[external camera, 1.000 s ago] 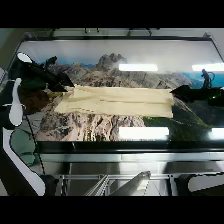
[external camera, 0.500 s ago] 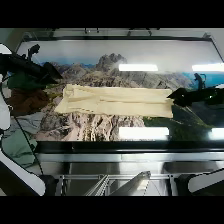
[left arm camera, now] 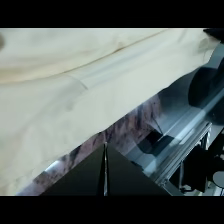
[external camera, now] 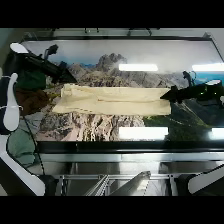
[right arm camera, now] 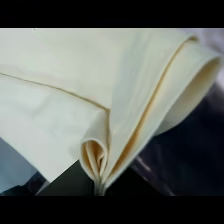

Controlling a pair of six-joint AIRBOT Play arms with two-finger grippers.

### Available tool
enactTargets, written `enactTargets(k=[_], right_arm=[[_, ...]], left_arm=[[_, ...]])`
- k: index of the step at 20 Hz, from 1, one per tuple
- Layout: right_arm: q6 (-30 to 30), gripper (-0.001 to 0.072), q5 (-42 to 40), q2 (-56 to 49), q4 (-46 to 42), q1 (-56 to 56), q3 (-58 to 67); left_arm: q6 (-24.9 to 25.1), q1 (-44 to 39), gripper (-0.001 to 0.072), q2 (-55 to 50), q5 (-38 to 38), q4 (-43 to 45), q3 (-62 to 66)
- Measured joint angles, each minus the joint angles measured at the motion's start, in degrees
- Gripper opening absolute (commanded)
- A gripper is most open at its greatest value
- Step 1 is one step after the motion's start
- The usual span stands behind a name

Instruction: Fold the shirts.

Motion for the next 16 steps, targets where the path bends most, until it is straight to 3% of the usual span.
enactTargets(k=[4,10,16], right_arm=[[0.0,0.0019,5.2,3.7,0.7,-0.7,1.3],[0.6,0.0019,11.8,8.9,7.0,-0.6,1.7],[0.6,0.0019,16.3,12.0,15.4,2.0,1.7]], left_arm=[[0.0,-12.6,0.0,-0.3,9.6,4.9,-1.7],[-6.1,-28.5,-0.0001,-5.8,27.0,16.7,-3.2],[-10.4,-34.1,0.0,-12.7,27.9,18.3,3.2]])
